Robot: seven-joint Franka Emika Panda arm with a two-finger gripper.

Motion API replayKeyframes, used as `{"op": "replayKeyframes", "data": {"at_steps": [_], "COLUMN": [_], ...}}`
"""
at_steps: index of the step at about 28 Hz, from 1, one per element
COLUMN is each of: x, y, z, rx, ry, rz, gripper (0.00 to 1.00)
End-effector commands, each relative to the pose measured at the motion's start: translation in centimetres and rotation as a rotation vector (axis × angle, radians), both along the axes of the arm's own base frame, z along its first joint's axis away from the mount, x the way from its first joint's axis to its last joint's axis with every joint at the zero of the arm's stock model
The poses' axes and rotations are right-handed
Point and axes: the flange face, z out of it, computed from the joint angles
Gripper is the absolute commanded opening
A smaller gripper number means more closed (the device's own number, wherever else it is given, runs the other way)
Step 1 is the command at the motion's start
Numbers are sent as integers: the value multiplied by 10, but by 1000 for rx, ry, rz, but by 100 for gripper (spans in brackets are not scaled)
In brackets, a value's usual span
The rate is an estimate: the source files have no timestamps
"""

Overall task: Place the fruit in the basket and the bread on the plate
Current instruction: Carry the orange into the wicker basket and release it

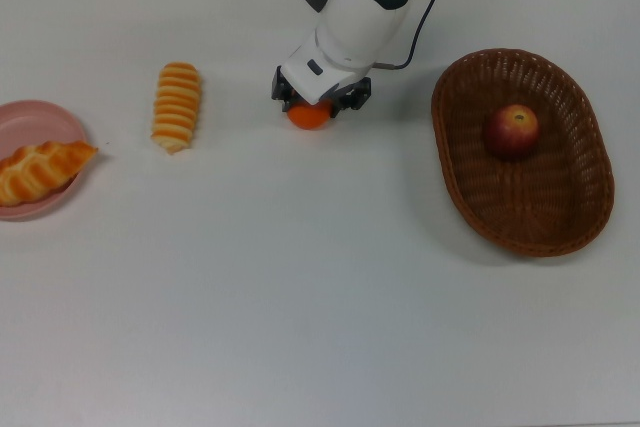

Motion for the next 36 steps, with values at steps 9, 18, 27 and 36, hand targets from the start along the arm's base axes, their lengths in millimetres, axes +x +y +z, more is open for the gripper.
{"op": "replayKeyframes", "data": {"at_steps": [9, 18, 27, 36], "x": [27, 36, 9, 13], "y": [-11, 48, 145, 203], "z": [59, 120, 119, 94], "rx": [39, 84, 104, 110], "ry": [-121, -154, -179, -191], "rz": [-48, -133, -142, -187], "gripper": [0, 0, 0, 0]}}
